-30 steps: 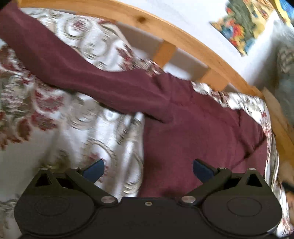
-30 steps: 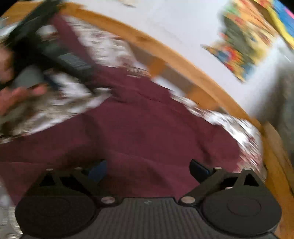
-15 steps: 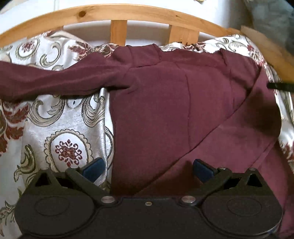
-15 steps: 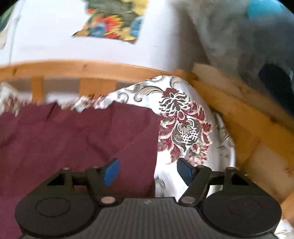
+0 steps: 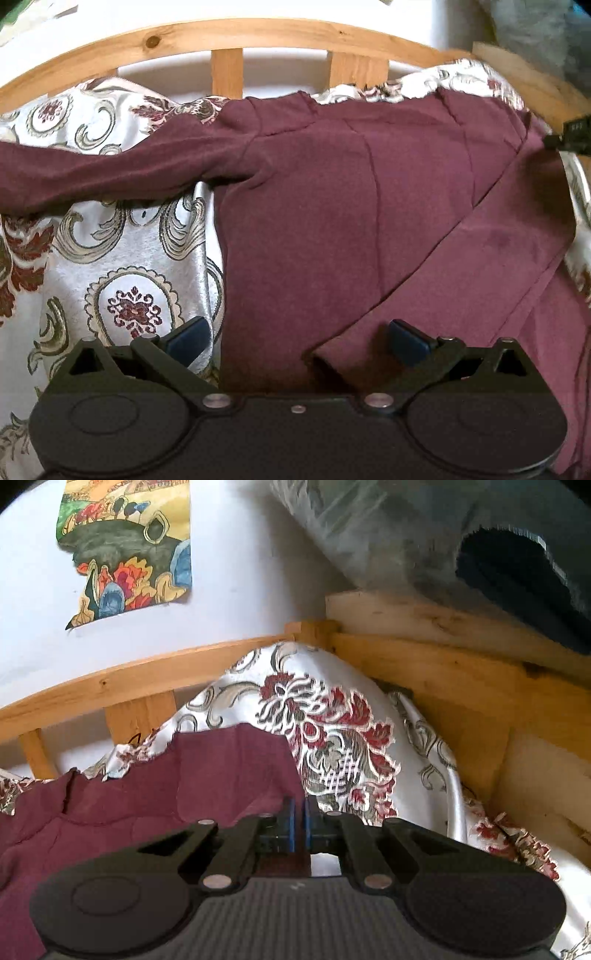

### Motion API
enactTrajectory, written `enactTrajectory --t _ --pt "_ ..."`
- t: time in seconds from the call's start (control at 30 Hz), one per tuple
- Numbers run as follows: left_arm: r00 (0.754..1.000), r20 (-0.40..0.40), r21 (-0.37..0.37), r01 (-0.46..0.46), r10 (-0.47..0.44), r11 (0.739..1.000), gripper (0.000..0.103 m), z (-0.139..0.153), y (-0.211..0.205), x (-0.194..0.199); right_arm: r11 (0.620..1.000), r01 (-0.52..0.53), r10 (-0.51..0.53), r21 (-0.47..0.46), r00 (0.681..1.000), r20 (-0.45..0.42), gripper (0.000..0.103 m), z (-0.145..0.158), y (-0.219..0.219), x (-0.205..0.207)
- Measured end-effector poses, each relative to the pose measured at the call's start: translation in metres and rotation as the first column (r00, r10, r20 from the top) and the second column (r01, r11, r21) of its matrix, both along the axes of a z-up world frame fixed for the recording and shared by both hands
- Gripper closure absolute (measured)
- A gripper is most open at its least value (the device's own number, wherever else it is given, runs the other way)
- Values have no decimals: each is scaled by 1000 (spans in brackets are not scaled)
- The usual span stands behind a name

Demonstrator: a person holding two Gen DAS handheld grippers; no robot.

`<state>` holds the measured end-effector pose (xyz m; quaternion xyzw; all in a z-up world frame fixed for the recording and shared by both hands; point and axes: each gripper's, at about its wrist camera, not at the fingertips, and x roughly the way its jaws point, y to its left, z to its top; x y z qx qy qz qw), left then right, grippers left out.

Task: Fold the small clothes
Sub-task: 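Carry the sleeve across the shirt body with the right gripper and release, then grasp the other sleeve cuff with the left gripper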

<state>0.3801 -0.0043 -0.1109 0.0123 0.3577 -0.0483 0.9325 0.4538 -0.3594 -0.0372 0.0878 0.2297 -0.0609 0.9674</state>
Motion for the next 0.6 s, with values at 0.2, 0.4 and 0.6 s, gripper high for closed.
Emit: enactTrajectory --t 0.2,0.4,0.6 --pt "1000 -12 1 -3 3 1000 1 1 4 -1 998 -48 44 -36 995 -92 42 5 11 -19" --pt "999 -27 -12 -25 25 1000 1 3 5 2 948 -115 32 -296 963 -268 30 -16 45 -34" --pt "997 17 -51 -76 77 996 1 17 14 1 985 7 -58 -172 954 -295 25 -22 39 -33"
